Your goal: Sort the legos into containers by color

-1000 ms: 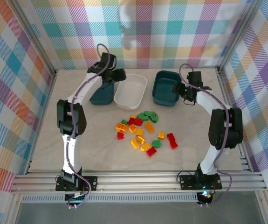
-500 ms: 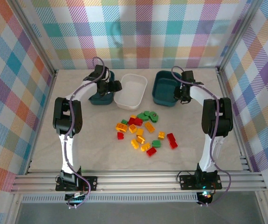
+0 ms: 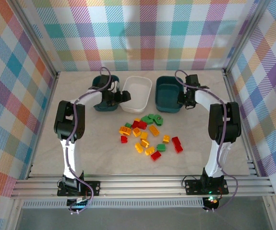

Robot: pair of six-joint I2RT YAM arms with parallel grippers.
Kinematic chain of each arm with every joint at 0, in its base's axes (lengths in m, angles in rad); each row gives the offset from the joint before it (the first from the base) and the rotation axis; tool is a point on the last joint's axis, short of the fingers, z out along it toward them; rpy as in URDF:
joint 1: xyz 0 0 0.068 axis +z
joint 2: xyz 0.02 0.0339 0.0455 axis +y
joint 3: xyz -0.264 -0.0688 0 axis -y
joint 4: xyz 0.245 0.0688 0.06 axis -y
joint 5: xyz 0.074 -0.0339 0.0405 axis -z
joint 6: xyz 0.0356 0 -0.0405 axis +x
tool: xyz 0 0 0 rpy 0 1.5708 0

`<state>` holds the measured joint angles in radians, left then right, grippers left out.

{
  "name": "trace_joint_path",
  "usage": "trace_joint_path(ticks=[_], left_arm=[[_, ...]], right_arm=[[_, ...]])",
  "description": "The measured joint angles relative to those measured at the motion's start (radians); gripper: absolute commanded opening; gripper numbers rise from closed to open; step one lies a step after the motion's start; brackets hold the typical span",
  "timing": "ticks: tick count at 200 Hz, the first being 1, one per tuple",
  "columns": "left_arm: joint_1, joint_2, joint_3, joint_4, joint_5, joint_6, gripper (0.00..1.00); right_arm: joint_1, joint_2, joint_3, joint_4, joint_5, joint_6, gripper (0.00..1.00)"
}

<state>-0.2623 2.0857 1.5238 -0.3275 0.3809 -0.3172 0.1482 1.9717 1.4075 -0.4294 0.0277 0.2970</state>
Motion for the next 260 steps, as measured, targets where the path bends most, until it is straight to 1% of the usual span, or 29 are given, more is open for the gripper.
trace_joint_path(ticks=[23,67,72,81,95,104,119,127,157,174,189,220,239,260], left_arm=[[-0.021,-0.028,-0.018,0.015,0.017,-0.005,1.0],[-0.03,-0.052,-0.019,0.024,0.038,-0.008,1.0],[-0.03,-0.052,-0.019,0.024,0.039,-0.008,1.0],[-0.03,-0.052,-0.019,0.024,0.042,-0.008,1.0],[-0.03,-0.057,-0.019,0.023,0.04,-0.008,1.0],[-0.031,-0.065,-0.019,0.023,0.033,-0.008,1.0],[-0.031,-0.093,-0.022,0.017,0.009,-0.008,1.0],[-0.031,-0.116,-0.026,0.014,-0.007,-0.008,1.0],[-0.031,-0.263,-0.089,0.021,-0.063,-0.024,1.0],[-0.031,-0.379,-0.154,0.05,-0.084,-0.047,1.0],[-0.031,-0.494,-0.233,0.097,-0.1,-0.078,1.0],[-0.043,-0.738,-0.517,0.277,-0.121,-0.201,1.0],[-0.064,-0.805,-0.702,0.381,-0.117,-0.289,1.0],[-0.098,-0.819,-0.853,0.414,-0.117,-0.368,1.0]], right_arm=[[0.02,-0.002,-0.001,-0.001,-0.023,0.0,0.05],[0.03,0.023,0.055,-0.034,-0.049,-0.019,0.09],[0.03,0.026,0.059,-0.034,-0.049,-0.022,0.12],[0.03,0.029,0.06,-0.037,-0.049,-0.022,0.24],[0.03,0.029,0.06,-0.05,-0.047,-0.02,0.39],[0.03,0.028,0.06,-0.055,-0.047,-0.024,0.43],[0.03,0.028,0.06,-0.062,-0.048,-0.024,0.54],[0.03,0.026,0.06,-0.063,-0.048,-0.023,0.57],[0.03,-0.029,0.055,-0.08,-0.05,-0.016,0.62],[0.03,-0.107,0.027,-0.087,-0.042,-0.012,0.64],[0.03,-0.212,-0.023,-0.09,-0.028,-0.001,0.64],[0.034,-0.471,-0.203,-0.096,-0.012,0.045,0.63],[0.061,-0.575,-0.326,-0.126,-0.002,0.066,0.62],[0.134,-0.619,-0.447,-0.192,0.008,0.092,0.64]])
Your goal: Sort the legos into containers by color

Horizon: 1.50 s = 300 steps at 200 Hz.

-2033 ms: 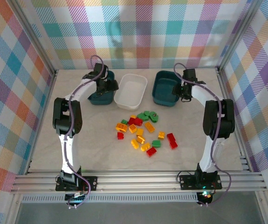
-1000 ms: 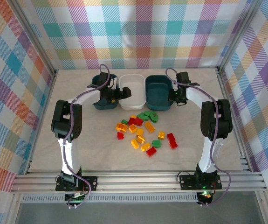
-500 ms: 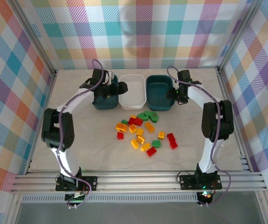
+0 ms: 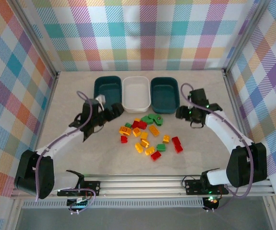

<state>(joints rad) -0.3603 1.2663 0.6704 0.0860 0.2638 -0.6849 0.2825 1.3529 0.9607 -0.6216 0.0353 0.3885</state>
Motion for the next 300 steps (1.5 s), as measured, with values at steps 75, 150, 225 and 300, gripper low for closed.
trace_joint_path(ticks=[75,150,225,300], left_arm=[[-0.082,-0.22,-0.138,0.046,0.041,-0.096,1.0],[-0.084,-0.227,-0.162,0.047,0.078,-0.069,1.0],[-0.084,-0.229,-0.163,0.039,0.085,-0.031,1.0],[-0.084,-0.076,-0.159,0.082,0.084,-0.069,1.0]], right_arm=[[0.231,-0.033,-0.216,-0.135,0.084,0.141,0.65],[0.236,0.175,-0.12,-0.101,0.172,0.14,0.61],[0.19,0.237,-0.079,-0.043,0.189,0.092,0.26],[0.144,0.133,0.048,-0.047,0.21,0.052,0.23]])
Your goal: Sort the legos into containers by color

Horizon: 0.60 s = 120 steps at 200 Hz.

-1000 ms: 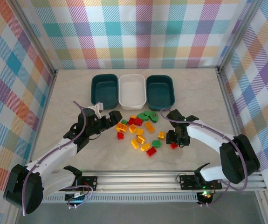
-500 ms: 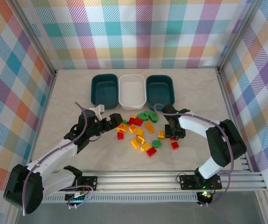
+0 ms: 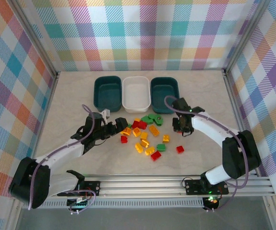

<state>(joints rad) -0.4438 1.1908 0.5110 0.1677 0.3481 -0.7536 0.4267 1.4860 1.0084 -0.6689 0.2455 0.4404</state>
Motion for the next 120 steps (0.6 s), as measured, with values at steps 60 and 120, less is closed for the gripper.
trace_joint_path(ticks=[60,120], left_arm=[[0.0,0.066,0.01,0.075,-0.002,-0.035,1.0],[0.0,-0.002,0.039,0.027,-0.038,0.022,1.0]], right_arm=[[-0.058,0.348,0.502,0.072,-0.013,-0.099,0.24],[-0.065,0.681,0.848,0.0,-0.023,-0.166,0.28]])
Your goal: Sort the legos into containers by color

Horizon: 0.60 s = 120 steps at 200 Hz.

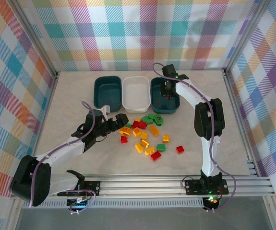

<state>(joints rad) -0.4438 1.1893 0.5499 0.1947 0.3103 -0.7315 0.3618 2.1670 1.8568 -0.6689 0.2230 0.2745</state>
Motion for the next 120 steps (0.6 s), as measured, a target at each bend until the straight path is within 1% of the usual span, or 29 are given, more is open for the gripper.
trace_joint_path(ticks=[39,47,53,64,84,105,120], left_arm=[[0.0,0.009,0.005,-0.017,-0.006,0.018,1.0],[0.0,0.015,0.006,-0.017,-0.006,0.018,1.0],[0.0,0.019,0.007,-0.017,-0.007,0.018,1.0],[0.0,0.028,0.01,-0.017,-0.006,0.018,1.0],[0.0,0.04,0.014,-0.018,-0.005,0.018,1.0],[0.0,0.048,0.025,-0.018,-0.003,0.018,1.0],[0.0,0.051,0.028,-0.015,0.007,0.018,1.0]], right_arm=[[0.0,0.085,0.137,-0.069,0.0,-0.015,0.3],[0.0,0.096,0.146,-0.076,0.0,-0.019,0.34],[0.0,0.103,0.148,-0.08,-0.003,-0.022,0.36],[-0.001,0.113,0.148,-0.091,-0.01,-0.021,0.44],[-0.001,0.122,0.148,-0.108,-0.026,-0.028,0.51],[-0.001,0.112,0.144,-0.095,-0.041,-0.029,0.52],[-0.001,0.065,0.089,-0.062,-0.05,-0.028,0.52]])
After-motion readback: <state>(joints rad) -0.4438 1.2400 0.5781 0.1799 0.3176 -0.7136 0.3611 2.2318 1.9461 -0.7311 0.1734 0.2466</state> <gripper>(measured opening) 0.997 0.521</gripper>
